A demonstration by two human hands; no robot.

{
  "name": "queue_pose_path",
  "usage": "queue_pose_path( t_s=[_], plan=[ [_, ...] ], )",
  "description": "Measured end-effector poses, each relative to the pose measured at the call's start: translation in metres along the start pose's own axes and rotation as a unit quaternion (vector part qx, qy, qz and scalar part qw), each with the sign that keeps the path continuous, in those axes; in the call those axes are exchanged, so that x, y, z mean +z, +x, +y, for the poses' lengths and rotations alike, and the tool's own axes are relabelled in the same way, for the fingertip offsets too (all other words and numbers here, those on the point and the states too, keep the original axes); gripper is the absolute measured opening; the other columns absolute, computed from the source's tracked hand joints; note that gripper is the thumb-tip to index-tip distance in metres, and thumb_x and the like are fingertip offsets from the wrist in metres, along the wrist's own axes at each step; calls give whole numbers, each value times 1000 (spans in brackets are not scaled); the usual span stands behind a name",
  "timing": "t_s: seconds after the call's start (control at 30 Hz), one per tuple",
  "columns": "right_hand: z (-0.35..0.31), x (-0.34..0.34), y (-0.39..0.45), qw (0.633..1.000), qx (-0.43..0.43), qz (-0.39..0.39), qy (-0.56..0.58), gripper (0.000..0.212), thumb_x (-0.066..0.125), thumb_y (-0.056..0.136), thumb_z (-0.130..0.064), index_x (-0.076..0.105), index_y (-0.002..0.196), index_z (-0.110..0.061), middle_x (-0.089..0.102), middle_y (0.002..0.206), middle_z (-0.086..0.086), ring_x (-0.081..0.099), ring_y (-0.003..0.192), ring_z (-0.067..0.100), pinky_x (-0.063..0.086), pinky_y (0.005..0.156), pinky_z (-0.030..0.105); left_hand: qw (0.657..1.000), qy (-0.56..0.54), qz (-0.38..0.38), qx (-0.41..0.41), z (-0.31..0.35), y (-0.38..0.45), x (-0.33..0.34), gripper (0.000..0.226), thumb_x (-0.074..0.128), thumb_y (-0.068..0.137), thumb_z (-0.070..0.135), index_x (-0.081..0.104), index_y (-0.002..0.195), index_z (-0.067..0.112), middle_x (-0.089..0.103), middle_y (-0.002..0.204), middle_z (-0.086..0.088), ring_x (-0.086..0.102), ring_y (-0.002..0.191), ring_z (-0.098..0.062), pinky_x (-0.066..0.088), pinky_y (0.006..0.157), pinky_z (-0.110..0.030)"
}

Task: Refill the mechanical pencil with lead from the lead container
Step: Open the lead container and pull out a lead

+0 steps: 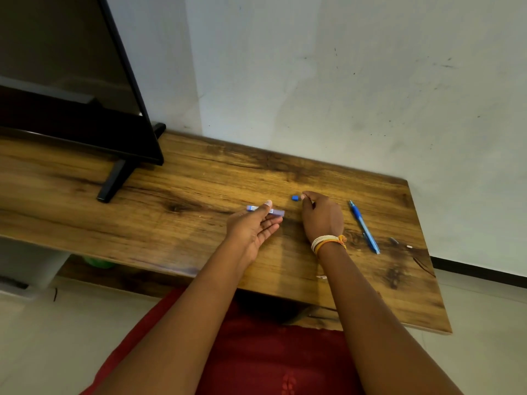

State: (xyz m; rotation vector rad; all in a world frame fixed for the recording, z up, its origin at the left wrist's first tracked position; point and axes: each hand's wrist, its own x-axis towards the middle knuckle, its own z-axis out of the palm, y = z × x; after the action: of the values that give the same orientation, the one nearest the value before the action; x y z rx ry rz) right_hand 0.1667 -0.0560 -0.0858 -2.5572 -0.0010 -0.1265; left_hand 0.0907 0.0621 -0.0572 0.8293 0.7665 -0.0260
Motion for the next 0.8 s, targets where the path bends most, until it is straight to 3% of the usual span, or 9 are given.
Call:
queue_pose_path(
  t_s=[0.1, 0.17, 0.2, 0.3, 0.43, 0.63, 0.8],
  plan=[
    [3, -8, 1, 997, 25, -9, 72, 27, 51, 94, -25, 70, 110, -14, 74, 90, 14, 68, 80, 30, 51, 67, 31, 1000, 11, -2, 5, -2, 0, 4, 9, 64, 89, 14, 62, 92, 6, 70, 83, -12, 69, 71, -15, 58, 61, -22],
    [5, -16, -1, 990, 50, -42, 126, 24, 53, 93, -22, 71, 106, -14, 73, 79, 11, 70, 70, 25, 58, 69, 36, 1000, 5, -2, 7, -6, -1, 8, 9, 62, 90, 14, 61, 92, 6, 70, 81, -11, 70, 66, -14, 57, 61, -23],
    [5, -19, -3, 983, 70, -61, 156, 21, 54, 93, -21, 71, 101, -13, 71, 72, 8, 69, 61, 21, 59, 63, 35, 1000, 1, -4, 8, -7, -1, 10, 9, 61, 91, 15, 61, 92, 6, 70, 81, -11, 69, 63, -13, 57, 60, -23],
    [1, -33, -13, 939, 154, -130, 279, 15, 57, 93, -18, 68, 89, -10, 67, 69, 5, 63, 50, 12, 53, 45, 24, 1000, -10, -1, 5, -11, -3, 16, 10, 60, 92, 15, 59, 92, 5, 69, 82, -12, 70, 59, -12, 57, 56, -21],
    [1, -51, -22, 875, 198, -213, 387, 14, 60, 91, -14, 68, 82, -7, 70, 70, 7, 63, 55, 13, 54, 47, 23, 1000, -30, -1, -9, -19, -6, 30, 6, 58, 92, 10, 55, 88, 6, 68, 80, -13, 68, 49, -10, 57, 52, -22],
    [13, -62, -17, 803, 229, -181, 519, 8, 58, 87, 2, 66, 87, 1, 68, 69, 10, 67, 56, 15, 57, 58, 25, 1000, -14, 2, -1, -31, -6, 45, 6, 58, 92, 6, 56, 86, 8, 68, 81, -14, 69, 53, -13, 58, 61, -26],
    [14, -61, -16, 801, 205, -190, 529, 5, 64, 85, 2, 68, 88, 2, 68, 77, 15, 68, 59, 15, 56, 55, 20, 999, -31, 17, 8, -32, -4, 48, 5, 61, 90, 8, 57, 94, 7, 68, 84, -14, 67, 64, -17, 56, 68, -28]
  ],
)
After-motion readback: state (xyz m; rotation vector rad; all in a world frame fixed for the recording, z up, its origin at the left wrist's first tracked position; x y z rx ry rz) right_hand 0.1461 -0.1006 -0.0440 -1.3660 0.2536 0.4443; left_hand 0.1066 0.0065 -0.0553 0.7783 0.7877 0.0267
